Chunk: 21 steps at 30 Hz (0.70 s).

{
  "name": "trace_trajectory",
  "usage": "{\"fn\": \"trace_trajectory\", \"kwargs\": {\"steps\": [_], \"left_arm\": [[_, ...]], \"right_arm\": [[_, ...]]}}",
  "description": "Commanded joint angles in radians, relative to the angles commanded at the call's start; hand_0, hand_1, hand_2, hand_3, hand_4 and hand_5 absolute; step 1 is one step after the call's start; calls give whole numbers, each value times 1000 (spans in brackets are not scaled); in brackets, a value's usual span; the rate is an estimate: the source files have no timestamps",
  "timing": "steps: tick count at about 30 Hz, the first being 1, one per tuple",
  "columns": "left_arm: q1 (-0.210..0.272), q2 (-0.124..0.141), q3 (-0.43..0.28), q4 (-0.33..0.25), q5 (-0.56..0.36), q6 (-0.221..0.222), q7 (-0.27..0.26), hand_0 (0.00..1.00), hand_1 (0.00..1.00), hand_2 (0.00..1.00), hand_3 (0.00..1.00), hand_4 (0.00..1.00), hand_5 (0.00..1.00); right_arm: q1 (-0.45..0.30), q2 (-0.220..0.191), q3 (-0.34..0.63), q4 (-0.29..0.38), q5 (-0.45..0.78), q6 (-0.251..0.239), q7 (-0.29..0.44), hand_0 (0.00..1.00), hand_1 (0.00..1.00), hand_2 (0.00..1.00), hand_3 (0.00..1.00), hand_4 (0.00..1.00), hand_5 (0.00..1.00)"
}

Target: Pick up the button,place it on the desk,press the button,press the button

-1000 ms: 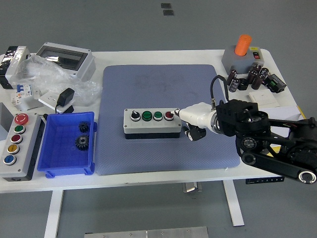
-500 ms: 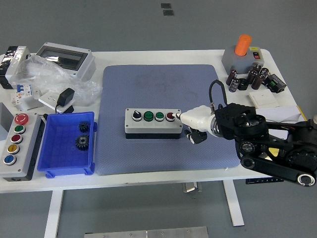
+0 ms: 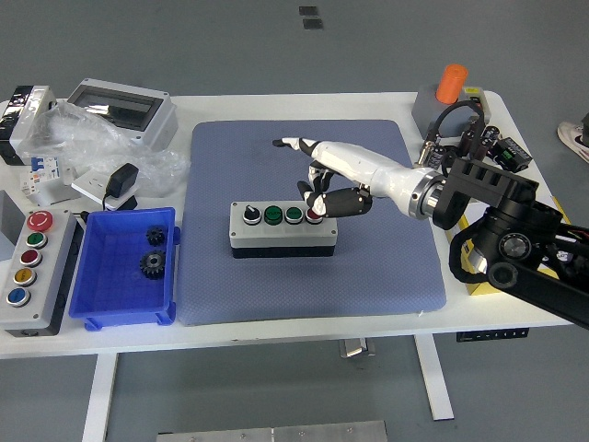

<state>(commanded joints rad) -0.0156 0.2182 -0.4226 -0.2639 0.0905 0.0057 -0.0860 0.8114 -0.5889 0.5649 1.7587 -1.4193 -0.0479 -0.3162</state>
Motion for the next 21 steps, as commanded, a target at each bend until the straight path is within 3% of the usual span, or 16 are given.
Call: {"fn": "trace_trajectory", "kwargs": {"steps": [5,6,11,12,21], "left_arm": [[-2,0,0,0,3,0,0,640,628,587,567,420,2],[-2,0,0,0,3,0,0,640,626,587,567,419,2],[-3,2,-1,0,7,0,2,640,626,587,567,419,2],[-4,2,-2,0,7,0,2,640,626,587,567,419,2],[-5,12,-10,0,22,1,9,639,626,587,567,419,2]], "right_arm": [[-16,46,0,-45,-124,-39,-13,446,435,356,983,571,260],[-18,57,-2,-53,-149,-39,-17,695,726,779,996,943,558],[-29,111,-20,-88,-282,-10,-48,695,726,779,996,943,558],[-30,119,-23,-93,-307,-3,-54,998,998,998,998,998,665],[-35,154,-46,-91,-374,38,-88,998,998,998,998,998,674]]}}
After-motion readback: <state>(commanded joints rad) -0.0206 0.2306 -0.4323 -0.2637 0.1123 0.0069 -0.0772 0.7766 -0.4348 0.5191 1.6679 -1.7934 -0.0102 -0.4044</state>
